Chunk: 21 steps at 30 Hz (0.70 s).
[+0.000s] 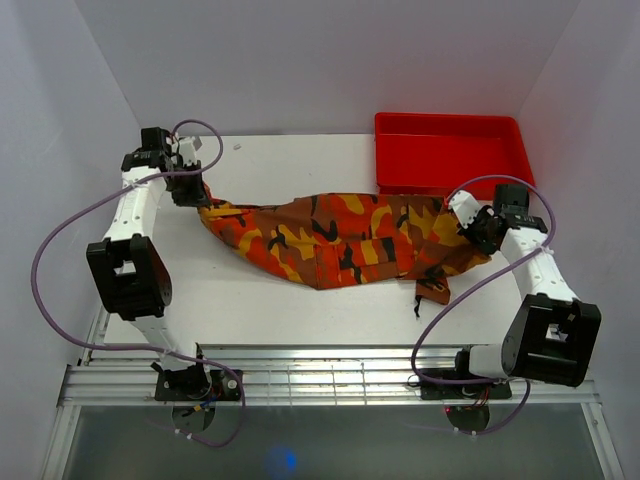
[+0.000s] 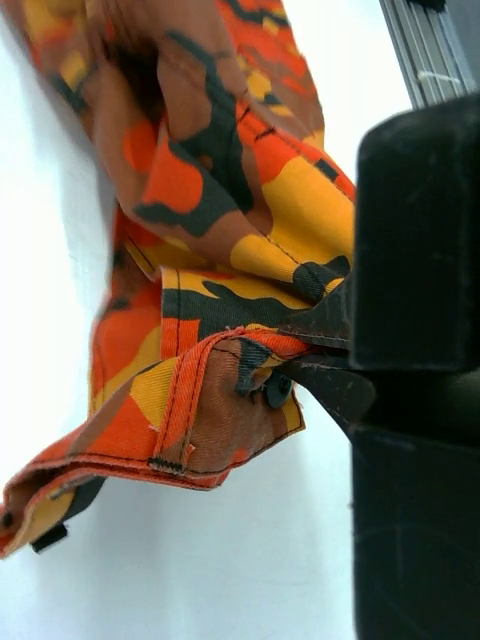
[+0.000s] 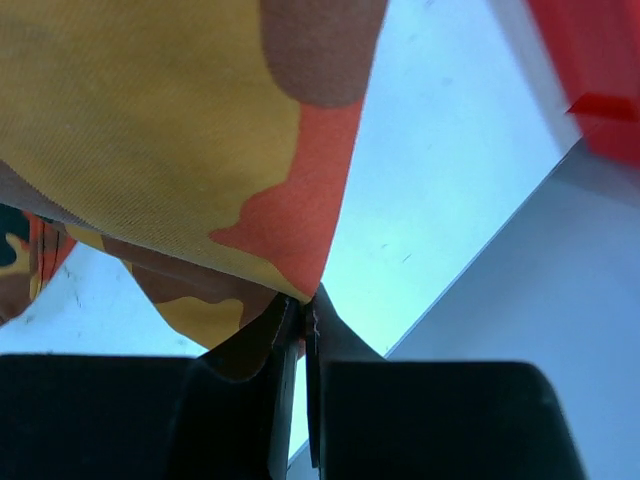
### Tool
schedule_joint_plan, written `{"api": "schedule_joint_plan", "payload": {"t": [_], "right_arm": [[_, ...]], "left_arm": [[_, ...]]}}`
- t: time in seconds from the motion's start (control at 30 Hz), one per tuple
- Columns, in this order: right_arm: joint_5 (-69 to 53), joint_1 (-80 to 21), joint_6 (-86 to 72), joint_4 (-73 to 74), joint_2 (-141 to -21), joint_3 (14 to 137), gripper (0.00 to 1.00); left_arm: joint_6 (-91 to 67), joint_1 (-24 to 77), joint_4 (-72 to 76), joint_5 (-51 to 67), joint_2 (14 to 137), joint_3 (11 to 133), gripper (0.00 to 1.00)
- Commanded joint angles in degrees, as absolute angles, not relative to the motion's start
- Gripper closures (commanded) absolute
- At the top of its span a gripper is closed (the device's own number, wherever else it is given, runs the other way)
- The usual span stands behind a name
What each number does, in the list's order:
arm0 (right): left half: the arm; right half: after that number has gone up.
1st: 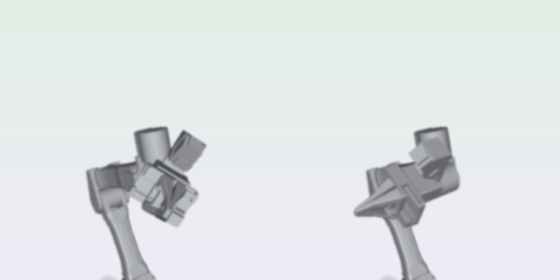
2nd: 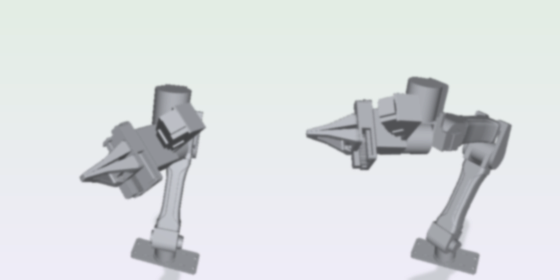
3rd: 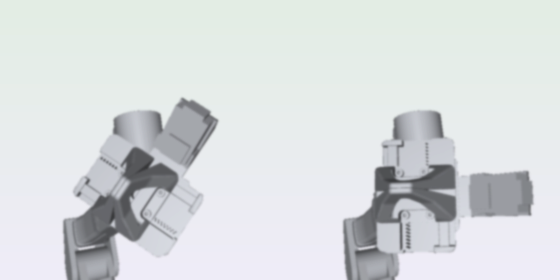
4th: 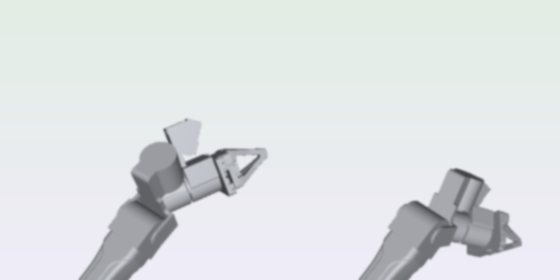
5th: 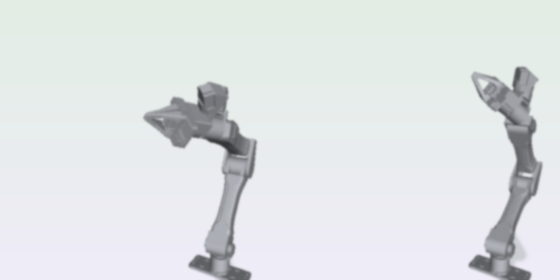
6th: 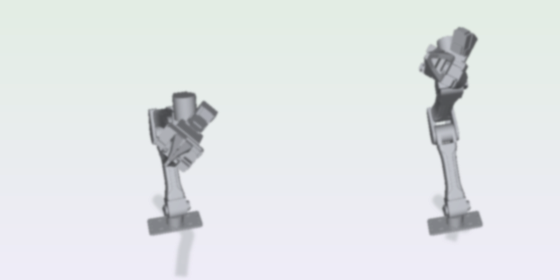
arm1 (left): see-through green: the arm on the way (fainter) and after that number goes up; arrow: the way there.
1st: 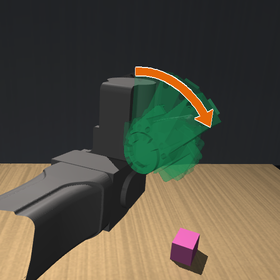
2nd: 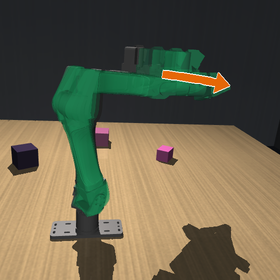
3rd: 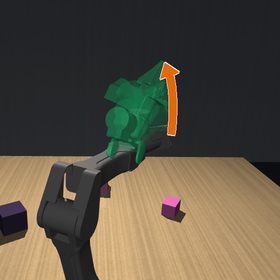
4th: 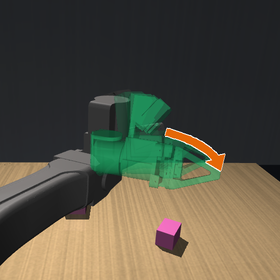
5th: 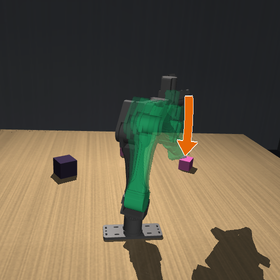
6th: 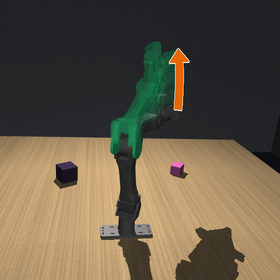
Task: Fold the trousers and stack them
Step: Flatten the trousers out
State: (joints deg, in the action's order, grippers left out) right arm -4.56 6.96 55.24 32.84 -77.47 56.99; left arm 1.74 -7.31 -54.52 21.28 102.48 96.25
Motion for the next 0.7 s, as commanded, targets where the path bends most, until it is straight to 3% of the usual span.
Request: {"api": "schedule_joint_plan", "payload": {"t": [0.0, 0.27, 0.47, 0.5, 0.53, 0.6, 0.63, 0.67], "right_arm": [[-3.2, 10.9, 60.7, 30.9, -74.1, 54.4, 0.92], [-11.6, 18.4, 60.7, 35.9, -71.5, 61.2, 0.92], [-17.7, 18.3, 51.9, 44.8, -82.1, 77.0, 0.92], [-19.1, 18.4, 50.8, 45.5, -83.6, 79.0, 0.92], [-19.8, 18.3, 49.9, 47.2, -86.5, 80.8, 0.92], [-20.9, 17.9, 46.8, 48.4, -89.7, 85.2, 0.92], [-21.1, 17.8, 45.7, 49.0, -93.0, 86.3, 0.92], [-21.2, 17.6, 44.1, 50.1, -94.5, 87.0, 0.92]], "left_arm": [[4.7, -7.6, -52.5, 15.5, 96.5, 90.7, 1.0], [6.8, -9.8, -44.3, 17.3, 82.3, 81.5, 1.0], [1.0, -9.7, -51.4, 17.8, 96.5, 94.7, 1.0], [0.6, -9.7, -51.4, 19.1, 98.4, 97.1, 0.95], [-1.6, -9.5, -51.1, 22.3, 102.4, 99.4, 0.77], [-5.5, -9.3, -50.6, 24.0, 107.3, 107.9, 0.56], [-6.4, -9.3, -51.1, 25.6, 113.0, 111.5, 0.4], [-7.0, -9.2, -51.9, 26.2, 115.8, 119.3, 0.33]]}}
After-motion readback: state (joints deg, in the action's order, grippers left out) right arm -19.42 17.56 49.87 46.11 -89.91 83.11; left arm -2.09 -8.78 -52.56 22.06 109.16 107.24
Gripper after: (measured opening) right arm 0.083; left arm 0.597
